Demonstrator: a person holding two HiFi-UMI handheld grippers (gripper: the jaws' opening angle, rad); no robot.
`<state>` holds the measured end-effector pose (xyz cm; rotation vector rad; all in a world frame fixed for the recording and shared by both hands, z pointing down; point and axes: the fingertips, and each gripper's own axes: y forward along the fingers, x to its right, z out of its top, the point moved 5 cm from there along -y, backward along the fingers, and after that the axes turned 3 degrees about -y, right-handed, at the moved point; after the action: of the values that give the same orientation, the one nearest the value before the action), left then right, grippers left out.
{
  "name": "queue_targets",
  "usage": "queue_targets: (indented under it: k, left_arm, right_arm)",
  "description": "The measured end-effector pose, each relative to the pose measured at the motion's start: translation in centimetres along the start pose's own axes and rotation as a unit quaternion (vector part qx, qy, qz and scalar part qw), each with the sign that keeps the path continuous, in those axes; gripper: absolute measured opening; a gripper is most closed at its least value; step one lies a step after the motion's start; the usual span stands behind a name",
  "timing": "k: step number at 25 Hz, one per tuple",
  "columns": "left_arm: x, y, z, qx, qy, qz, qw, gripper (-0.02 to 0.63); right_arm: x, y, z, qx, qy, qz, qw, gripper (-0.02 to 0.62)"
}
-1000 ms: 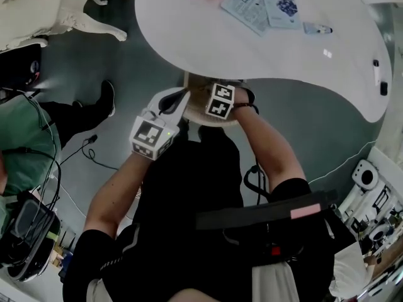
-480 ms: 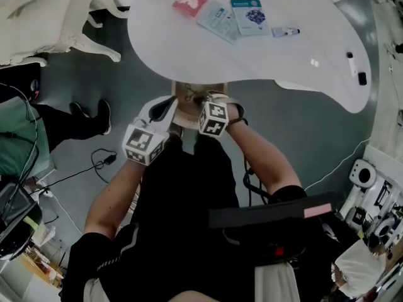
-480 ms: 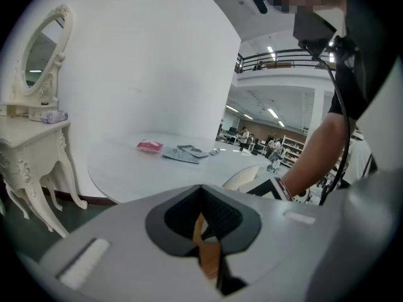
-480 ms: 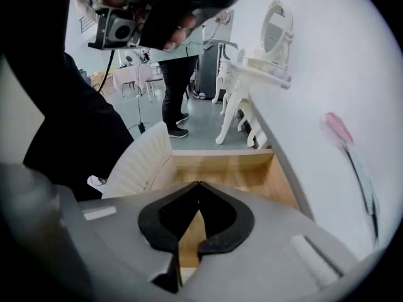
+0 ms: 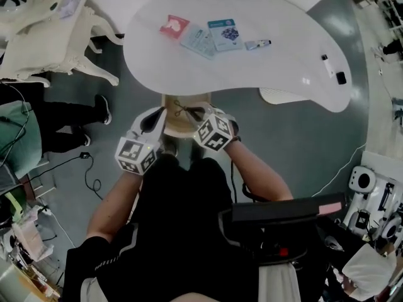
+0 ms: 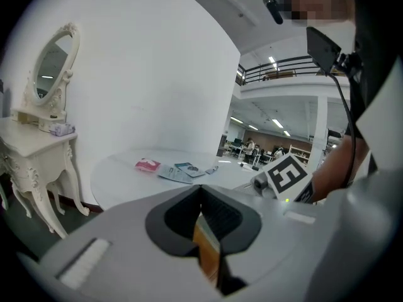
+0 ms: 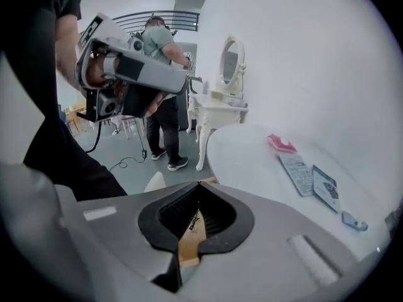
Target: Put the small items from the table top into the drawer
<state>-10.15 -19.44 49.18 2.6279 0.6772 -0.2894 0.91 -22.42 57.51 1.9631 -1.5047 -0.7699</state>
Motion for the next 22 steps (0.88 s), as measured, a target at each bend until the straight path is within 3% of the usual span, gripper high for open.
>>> queue_targets:
  k: [11,22]
  left_arm:
    - [2.4,-1.7,2.7,0.026,0.012,0.018,0.9994,0.000]
    - [2.8,-3.8,6.5,0.049,0.047,-0.007,0.9977,0.000]
  right_arm:
    - [1.5,-8.2,3.9,0.115,0.067,-0.053,0.990,0.003]
    - [1.7,-14.5,8.8,0.207,0.149,-0.145,0.956,0.002]
